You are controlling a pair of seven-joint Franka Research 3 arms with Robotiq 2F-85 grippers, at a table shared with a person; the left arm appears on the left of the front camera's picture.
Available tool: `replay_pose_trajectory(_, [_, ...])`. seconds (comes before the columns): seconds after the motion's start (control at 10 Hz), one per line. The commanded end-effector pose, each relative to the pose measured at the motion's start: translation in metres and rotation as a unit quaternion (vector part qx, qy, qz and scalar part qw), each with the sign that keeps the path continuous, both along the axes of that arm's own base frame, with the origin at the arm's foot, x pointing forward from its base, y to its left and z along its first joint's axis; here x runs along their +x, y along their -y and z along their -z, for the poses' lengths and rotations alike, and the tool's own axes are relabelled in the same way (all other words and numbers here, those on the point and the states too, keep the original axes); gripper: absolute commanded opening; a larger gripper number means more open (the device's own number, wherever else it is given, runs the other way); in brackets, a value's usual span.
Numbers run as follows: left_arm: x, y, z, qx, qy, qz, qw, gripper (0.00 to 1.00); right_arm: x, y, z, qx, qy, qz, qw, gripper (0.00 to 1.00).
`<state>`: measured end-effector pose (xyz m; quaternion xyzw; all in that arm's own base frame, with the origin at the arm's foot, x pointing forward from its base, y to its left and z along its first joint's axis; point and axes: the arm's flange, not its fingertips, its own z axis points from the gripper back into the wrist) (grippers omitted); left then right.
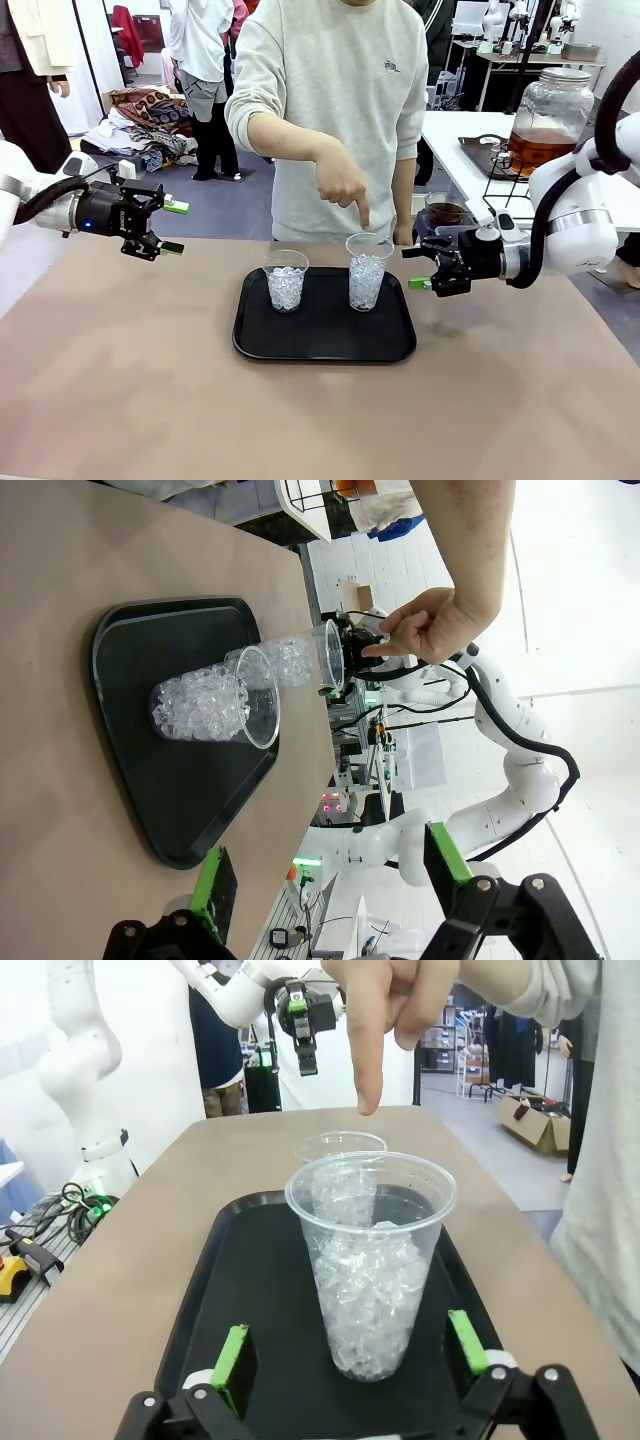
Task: Pour the drink into the iced cup.
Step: Pick up the iced cup indicated by the human and present it to them.
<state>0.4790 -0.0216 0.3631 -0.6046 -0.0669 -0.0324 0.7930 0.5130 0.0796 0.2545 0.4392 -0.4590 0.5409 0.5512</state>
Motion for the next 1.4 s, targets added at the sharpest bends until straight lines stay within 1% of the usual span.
replay_pose_trajectory(0.0, [-0.001,0.000,0.001,-0.006,0.007,-0.003,1.000,1.00,0.010,-0.005,0.006,0.025,0.006,0.001,1.000,1.00])
replay_pose_trajectory(0.2, [-0.001,0.000,0.001,-0.006,0.007,-0.003,1.000,1.00,0.011,-0.004,0.007,0.018,-0.007,-0.001,1.000,1.00])
replay_pose_trajectory(0.3, [-0.001,0.000,0.001,-0.006,0.007,-0.003,1.000,1.00,0.004,-0.002,0.008,0.012,-0.008,-0.003,1.000,1.00])
replay_pose_trajectory(0.5, [-0.001,0.000,0.001,-0.006,0.007,-0.003,1.000,1.00,0.004,-0.002,0.008,0.012,-0.008,-0.003,1.000,1.00])
replay_pose_trajectory(0.8, [-0.001,0.000,0.001,-0.006,0.007,-0.003,1.000,1.00,0.011,-0.009,0.016,0.015,-0.016,-0.006,1.000,1.00])
replay_pose_trajectory(1.3, [-0.001,0.000,0.001,-0.006,0.007,-0.003,1.000,1.00,0.018,-0.026,0.029,0.044,-0.024,0.002,0.999,1.00])
